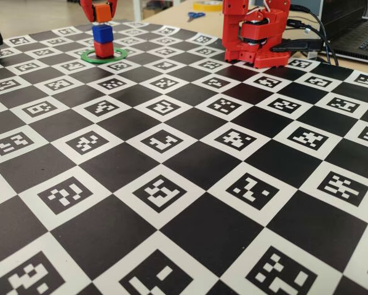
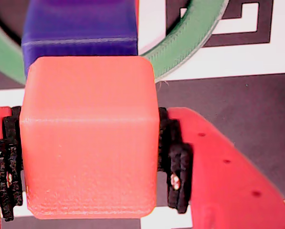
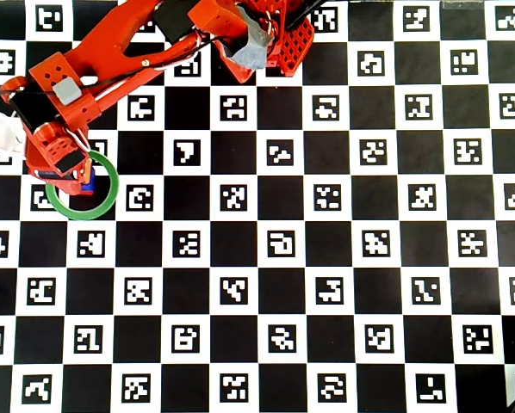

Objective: Grab the red cube then put it in the green circle then put the blue cube on top and finally the orange cube on top

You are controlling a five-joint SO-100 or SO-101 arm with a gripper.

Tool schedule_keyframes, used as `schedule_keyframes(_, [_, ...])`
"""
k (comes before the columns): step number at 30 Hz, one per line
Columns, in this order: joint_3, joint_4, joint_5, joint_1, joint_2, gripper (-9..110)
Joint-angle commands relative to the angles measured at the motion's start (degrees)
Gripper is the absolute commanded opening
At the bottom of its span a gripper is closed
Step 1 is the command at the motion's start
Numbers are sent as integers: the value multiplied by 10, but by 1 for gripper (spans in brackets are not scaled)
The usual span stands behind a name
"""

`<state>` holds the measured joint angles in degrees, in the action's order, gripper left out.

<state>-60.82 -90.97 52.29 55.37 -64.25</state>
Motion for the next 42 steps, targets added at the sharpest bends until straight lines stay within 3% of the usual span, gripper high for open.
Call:
schedule_keyframes(1, [6, 7, 1, 7, -25, 7])
schedule_keyframes(26, [-3, 20, -8, 8, -19, 9])
schedule_keyframes(30, [-4, 20, -5, 9, -20, 29])
schedule_keyframes(42, [-4, 17, -20, 9, -27, 38])
